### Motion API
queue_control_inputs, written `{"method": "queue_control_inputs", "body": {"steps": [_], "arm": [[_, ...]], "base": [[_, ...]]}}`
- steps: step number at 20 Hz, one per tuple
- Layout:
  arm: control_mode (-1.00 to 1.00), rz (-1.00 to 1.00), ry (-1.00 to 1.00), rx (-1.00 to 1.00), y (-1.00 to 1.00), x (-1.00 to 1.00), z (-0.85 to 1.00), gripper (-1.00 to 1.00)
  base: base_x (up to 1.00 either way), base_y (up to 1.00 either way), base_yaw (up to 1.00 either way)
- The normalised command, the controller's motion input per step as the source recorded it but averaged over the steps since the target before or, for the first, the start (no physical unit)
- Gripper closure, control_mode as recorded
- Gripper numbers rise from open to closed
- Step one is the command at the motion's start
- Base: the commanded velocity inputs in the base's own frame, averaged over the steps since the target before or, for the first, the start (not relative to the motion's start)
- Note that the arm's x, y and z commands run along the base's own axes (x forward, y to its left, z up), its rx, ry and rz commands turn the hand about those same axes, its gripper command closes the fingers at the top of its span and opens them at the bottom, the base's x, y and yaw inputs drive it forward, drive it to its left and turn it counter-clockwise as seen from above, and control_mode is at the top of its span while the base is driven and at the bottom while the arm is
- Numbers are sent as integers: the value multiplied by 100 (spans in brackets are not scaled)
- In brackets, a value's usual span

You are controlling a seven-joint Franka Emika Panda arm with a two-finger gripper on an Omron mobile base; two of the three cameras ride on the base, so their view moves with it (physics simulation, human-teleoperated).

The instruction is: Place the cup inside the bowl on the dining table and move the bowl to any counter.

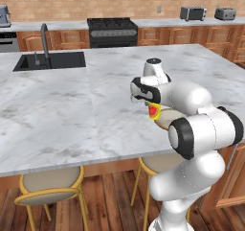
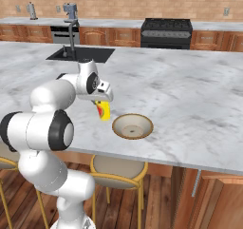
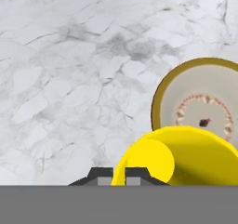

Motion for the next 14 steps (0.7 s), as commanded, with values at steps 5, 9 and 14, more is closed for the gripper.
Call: {"method": "queue_control_inputs", "body": {"steps": [5,9,14], "arm": [[-100,0,1,0,-13,19,13,100],[-100,0,0,0,-37,12,0,100],[-100,0,0,0,-41,1,0,100]], "base": [[0,0,0],[0,0,0],[0,0,0]]}}
